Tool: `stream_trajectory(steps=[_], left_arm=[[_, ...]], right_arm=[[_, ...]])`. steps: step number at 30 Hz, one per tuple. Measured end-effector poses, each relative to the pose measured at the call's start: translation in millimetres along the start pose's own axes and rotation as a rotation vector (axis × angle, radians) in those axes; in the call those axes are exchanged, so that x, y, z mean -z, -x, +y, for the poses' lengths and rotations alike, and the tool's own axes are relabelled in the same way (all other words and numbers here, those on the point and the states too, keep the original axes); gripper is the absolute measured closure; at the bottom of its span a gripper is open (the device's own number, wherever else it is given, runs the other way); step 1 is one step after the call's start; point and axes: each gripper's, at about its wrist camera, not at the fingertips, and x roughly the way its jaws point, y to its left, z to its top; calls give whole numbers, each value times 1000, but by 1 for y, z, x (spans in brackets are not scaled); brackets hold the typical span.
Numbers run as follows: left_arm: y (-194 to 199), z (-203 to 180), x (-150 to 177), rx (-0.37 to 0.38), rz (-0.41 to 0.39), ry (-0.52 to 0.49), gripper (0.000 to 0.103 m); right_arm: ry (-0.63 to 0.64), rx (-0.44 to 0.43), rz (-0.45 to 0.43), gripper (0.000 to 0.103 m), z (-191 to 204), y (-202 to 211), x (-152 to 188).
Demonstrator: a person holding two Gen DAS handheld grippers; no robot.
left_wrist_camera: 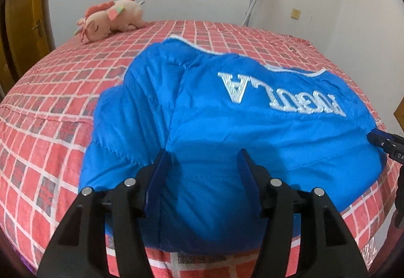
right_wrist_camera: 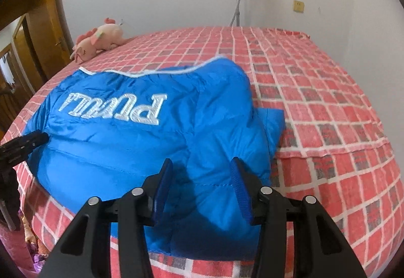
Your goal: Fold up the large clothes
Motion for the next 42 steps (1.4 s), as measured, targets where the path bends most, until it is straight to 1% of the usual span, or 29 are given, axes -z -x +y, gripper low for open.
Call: stream_trajectory(steps=[4, 10, 13, 15, 17, 18, 20, 21, 23, 25, 28, 32, 35, 40, 42], left_arm=[[-7, 3, 4, 13, 2, 8, 48], [-10, 1, 3, 3, 13, 18, 48], [-5, 1, -2, 3, 26, 29, 49], [9, 4, -5, 11, 26, 48, 50], [29, 11, -5, 3, 8, 70, 45], [40, 17, -4, -18, 0, 84, 41], [57, 28, 2, -53, -3, 117, 36], [62, 35, 5, -66, 5, 136, 33], [67, 50, 15, -85, 50, 193, 33], [66, 63, 27, -45, 102, 263, 31], [56, 72, 35, 23, 147, 336, 30], [42, 80, 37, 79, 153, 407, 29], [28, 84, 32, 118, 150, 444, 29], [5, 93, 27, 158, 146, 491, 23], [-3, 94, 25, 181, 135, 504, 22]], right_arm=[[-16, -17, -17, 56, -3, -13, 10], [-28, -16, -12, 56, -5, -14, 9], [-41, -15, -5, 56, -4, -9, 4], [-49, -44, -4, 55, -5, -2, 1], [-45, -69, -2, 55, -6, 3, -2], [-40, -76, 2, 55, -6, 5, -3], [-29, -77, 10, 55, -5, 7, -4], [-24, -77, 15, 55, -5, 7, -4], [-17, -79, 25, 55, -4, 6, -5], [-3, -79, 30, 55, -1, 6, -5], [10, -76, 37, 54, 1, 4, -5], [13, -77, 37, 54, 1, 2, -4], [16, -77, 39, 54, 1, 2, -3], [21, -75, 43, 54, 1, -1, -3], [20, -76, 45, 54, 1, -2, -3]])
